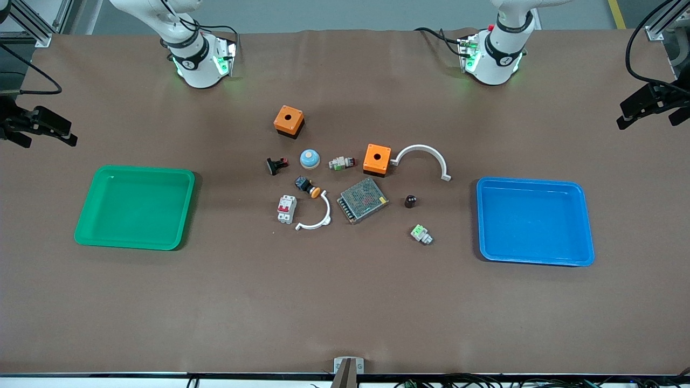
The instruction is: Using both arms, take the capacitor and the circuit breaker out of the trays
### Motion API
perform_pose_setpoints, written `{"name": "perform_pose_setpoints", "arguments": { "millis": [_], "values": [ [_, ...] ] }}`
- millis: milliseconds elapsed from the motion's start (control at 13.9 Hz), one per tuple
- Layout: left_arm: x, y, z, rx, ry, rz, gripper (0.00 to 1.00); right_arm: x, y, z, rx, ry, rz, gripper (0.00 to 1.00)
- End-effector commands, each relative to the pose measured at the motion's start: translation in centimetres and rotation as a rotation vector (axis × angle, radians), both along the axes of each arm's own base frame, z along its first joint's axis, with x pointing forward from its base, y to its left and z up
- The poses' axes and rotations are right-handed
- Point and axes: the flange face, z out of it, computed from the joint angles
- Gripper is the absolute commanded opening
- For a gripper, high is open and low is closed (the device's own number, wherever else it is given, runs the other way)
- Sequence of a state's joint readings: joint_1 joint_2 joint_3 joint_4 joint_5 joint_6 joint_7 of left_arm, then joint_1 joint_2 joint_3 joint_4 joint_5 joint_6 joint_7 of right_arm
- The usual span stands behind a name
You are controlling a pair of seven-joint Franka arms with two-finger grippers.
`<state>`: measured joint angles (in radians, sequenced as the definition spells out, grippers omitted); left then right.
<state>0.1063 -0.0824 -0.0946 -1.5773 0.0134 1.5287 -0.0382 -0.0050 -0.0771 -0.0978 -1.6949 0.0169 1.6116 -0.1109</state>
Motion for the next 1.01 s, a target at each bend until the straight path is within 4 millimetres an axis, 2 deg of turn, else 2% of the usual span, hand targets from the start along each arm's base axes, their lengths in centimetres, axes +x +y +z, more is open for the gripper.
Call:
{"name": "perform_pose_setpoints", "arguments": {
  "millis": [0,933],
  "values": [
    [-0.6,0.0,0.7,-0.020,-0.011,-0.015,1.00,-1.1,-0.2,0.1,-0.007,0.004,0.003,1.00],
    [-0.3,-2.1,0.2,-0.020,-0.004,-0.038,1.00,-1.4,-0.1,0.2,-0.004,0.021,-0.025,1.00]
  ]
}}
